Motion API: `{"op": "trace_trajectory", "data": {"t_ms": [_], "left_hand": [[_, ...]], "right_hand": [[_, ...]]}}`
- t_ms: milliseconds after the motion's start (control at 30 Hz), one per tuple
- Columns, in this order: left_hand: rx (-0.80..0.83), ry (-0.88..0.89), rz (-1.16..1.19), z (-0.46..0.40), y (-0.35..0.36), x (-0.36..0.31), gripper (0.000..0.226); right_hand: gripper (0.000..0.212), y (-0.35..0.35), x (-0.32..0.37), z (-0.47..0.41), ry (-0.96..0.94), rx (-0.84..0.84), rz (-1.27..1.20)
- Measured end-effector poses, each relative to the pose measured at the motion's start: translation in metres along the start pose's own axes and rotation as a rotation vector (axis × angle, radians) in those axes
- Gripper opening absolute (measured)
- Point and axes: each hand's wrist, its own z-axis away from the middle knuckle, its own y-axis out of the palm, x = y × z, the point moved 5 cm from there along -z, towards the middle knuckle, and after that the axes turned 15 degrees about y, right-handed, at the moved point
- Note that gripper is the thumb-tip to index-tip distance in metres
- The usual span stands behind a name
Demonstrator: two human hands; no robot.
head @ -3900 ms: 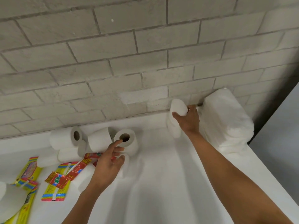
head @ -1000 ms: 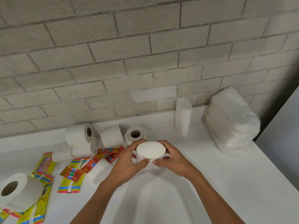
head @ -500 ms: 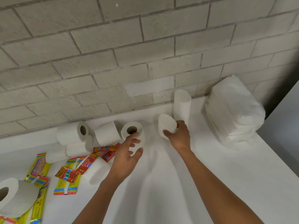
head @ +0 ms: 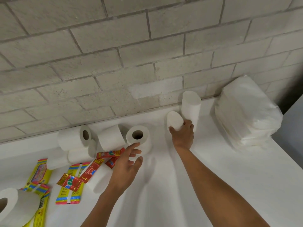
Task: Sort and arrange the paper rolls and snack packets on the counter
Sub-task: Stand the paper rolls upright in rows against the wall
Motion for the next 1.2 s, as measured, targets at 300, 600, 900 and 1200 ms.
{"op": "trace_trajectory", "data": {"t_ms": [300,600,900,1200], "left_hand": [[-0.008,0.000,0.010,0.004,-0.011,0.006,0.038],[-0.018,-0.024,0.021,0.004,-0.046,0.015,0.033],[-0.272,-0.109,-0.263,0.002,-0.138,0.066,0.028],[-0.329,-0.362,-0.428,0.001,-0.214,0.140,0.062]], "right_hand": [[0.067,0.005,-0.004,-0.001,0.069,-0.042,0.003],[0.081,0.006,-0.008,-0.001,0.088,-0.008,0.043],[0.067,-0.004,-0.038,0.018,0.005,0.098,-0.042],[0.056,-0.006,-0.044,0.062,-0.122,0.196,0.029]]}}
